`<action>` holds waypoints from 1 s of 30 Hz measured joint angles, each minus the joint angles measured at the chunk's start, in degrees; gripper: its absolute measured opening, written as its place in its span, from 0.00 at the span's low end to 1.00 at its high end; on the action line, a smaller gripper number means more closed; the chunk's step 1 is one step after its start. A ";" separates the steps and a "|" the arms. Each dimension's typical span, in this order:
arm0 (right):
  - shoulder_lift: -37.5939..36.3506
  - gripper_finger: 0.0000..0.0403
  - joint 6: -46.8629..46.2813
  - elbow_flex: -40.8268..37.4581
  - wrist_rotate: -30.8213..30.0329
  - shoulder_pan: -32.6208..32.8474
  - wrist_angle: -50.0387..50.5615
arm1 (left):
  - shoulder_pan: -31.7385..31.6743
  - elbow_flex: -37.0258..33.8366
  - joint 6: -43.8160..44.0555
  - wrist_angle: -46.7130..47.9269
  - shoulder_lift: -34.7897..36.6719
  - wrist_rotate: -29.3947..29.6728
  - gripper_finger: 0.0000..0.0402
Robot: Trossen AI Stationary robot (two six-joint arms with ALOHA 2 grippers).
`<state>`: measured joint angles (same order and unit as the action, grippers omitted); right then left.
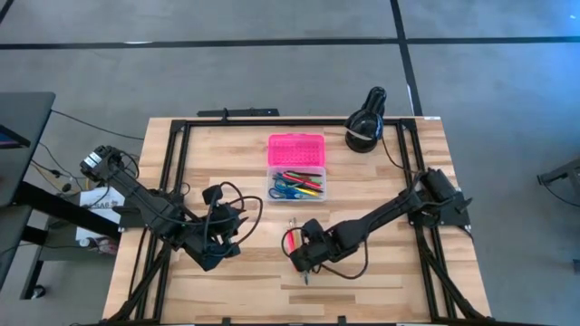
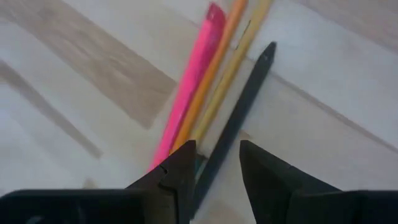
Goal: Pick & place school supplies into a supply box
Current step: Put the black pen into the pink supply box
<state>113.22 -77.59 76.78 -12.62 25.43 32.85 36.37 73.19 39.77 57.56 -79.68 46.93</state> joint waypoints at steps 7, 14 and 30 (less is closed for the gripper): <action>2.37 0.29 -0.03 -0.16 0.66 0.48 -1.37 | -0.01 0.00 0.28 0.00 0.00 -0.03 0.20; 2.37 0.29 -0.02 -0.14 -0.33 0.22 -0.71 | -0.01 0.00 0.31 0.00 0.00 -0.03 0.20; 2.37 0.29 1.58 -0.16 0.45 -0.44 -0.16 | -0.01 0.00 0.35 0.00 0.00 -0.03 0.20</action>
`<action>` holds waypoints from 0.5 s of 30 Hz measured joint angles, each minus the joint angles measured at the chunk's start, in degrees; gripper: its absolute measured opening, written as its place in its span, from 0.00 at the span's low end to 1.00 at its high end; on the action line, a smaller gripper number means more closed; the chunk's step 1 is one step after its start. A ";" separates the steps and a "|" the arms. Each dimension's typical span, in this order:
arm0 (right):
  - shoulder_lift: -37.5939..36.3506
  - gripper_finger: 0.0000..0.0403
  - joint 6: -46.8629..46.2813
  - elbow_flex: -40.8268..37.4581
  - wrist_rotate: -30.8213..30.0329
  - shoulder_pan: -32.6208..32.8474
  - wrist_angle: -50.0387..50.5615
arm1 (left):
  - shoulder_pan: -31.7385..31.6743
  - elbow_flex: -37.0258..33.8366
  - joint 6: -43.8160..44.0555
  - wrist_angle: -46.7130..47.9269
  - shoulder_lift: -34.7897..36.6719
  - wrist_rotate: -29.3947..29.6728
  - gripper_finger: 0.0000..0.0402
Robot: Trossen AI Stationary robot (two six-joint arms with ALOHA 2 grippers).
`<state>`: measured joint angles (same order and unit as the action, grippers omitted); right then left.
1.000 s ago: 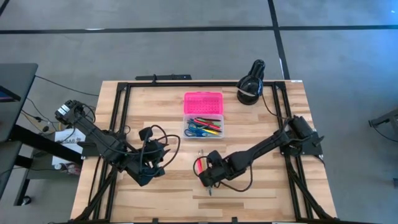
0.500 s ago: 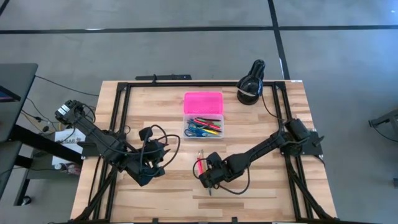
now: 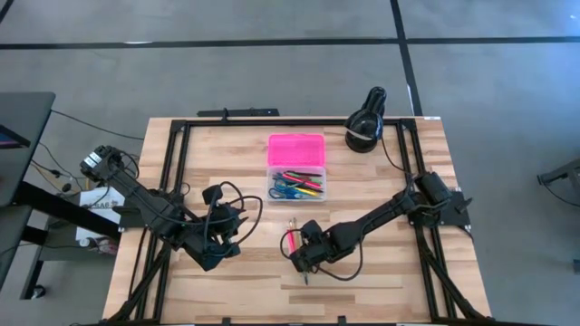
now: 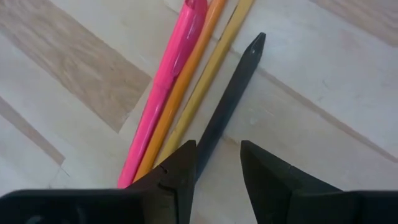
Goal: Pick & place school supplies into a supply box
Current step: Put the black pen into the pink supply box
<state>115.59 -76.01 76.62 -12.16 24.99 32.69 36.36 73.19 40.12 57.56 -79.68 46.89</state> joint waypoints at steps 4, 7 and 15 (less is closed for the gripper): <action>0.00 0.29 -0.02 0.01 0.23 0.00 -0.04 | 0.00 0.00 0.00 0.00 0.00 0.02 0.20; 0.00 0.29 -0.02 0.00 0.20 0.00 -0.09 | 0.00 0.00 0.00 0.00 0.00 0.01 0.20; 0.00 0.29 0.02 0.00 -2.40 0.10 -0.35 | 0.00 0.00 0.01 0.00 0.00 0.02 0.20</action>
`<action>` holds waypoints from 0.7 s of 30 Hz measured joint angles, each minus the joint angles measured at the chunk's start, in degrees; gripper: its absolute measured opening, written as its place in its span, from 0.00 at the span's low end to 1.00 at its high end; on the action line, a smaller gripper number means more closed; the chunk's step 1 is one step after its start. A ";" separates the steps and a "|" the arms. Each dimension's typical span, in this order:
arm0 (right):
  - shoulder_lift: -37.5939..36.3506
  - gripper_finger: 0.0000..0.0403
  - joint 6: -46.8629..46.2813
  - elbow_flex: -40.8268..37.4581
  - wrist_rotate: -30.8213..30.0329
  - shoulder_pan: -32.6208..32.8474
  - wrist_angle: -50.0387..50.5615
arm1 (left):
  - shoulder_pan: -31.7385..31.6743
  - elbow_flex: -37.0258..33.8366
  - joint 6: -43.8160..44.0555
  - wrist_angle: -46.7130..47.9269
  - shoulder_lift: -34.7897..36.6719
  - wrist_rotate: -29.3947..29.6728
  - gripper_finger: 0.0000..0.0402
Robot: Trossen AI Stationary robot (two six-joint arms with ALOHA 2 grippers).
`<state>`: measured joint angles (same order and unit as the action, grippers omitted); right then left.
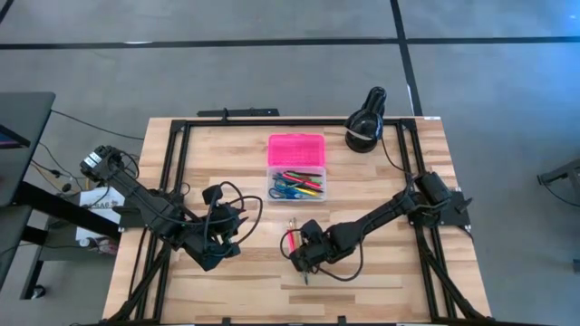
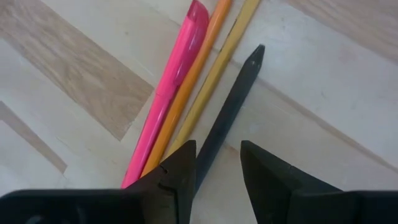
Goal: Pick & place school supplies into a supply box
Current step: Put the black pen into the pink supply box
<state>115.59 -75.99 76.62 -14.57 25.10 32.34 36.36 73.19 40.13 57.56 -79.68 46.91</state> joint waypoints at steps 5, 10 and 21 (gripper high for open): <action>0.00 0.29 -0.02 0.00 -0.31 0.01 0.02 | 0.00 0.00 0.19 0.00 0.00 0.00 0.20; 0.00 0.29 0.00 0.00 -0.31 0.05 0.02 | 0.00 0.00 0.30 -0.01 0.00 -0.01 0.20; 0.00 0.29 -0.04 0.00 -0.10 0.40 0.04 | -0.02 0.00 0.28 0.00 0.00 0.00 0.20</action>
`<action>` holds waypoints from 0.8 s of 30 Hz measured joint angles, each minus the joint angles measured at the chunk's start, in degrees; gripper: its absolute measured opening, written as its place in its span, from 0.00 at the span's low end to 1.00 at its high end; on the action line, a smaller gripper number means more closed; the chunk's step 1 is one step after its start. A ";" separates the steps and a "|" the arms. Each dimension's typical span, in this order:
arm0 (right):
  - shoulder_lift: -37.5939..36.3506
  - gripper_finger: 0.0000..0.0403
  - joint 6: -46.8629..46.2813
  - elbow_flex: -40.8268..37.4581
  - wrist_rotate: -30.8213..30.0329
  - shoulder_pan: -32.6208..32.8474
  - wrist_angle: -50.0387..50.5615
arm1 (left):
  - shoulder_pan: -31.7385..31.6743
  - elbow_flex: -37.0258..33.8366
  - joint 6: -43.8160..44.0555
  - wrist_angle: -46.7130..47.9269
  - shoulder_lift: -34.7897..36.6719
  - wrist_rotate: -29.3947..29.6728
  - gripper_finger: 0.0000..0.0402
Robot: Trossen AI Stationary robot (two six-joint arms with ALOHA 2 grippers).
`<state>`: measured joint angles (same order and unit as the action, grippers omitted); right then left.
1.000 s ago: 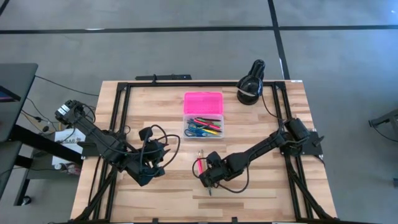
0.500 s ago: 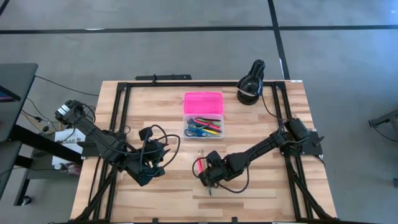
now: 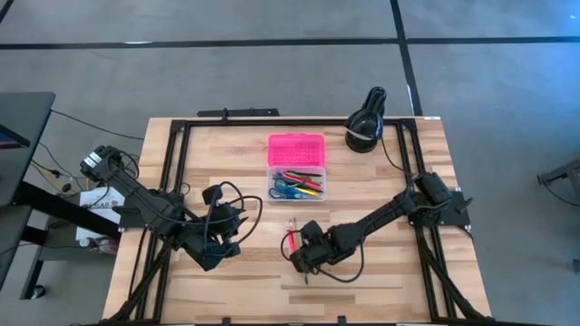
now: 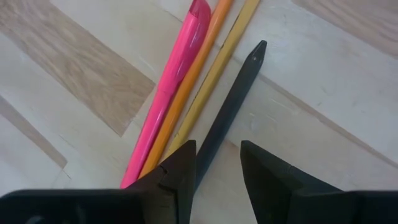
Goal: Pick & place school supplies into a supply box
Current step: Put the black pen into the pink supply box
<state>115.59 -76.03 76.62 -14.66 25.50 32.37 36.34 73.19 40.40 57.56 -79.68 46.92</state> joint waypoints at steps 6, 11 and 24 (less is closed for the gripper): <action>0.00 0.29 -0.47 -0.02 -0.06 -0.02 -0.71 | 0.00 0.00 0.00 0.00 0.00 0.00 0.20; 0.00 0.29 -0.43 -0.13 -0.30 -0.02 -1.31 | 0.00 0.00 0.00 0.00 0.00 0.00 0.20; -0.07 0.29 -3.50 -3.04 -0.63 1.11 -3.71 | 0.00 0.00 -0.04 0.00 -0.02 0.99 0.20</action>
<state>115.52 -79.53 73.58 -15.29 26.61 28.67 36.34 73.19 40.36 57.56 -79.70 47.91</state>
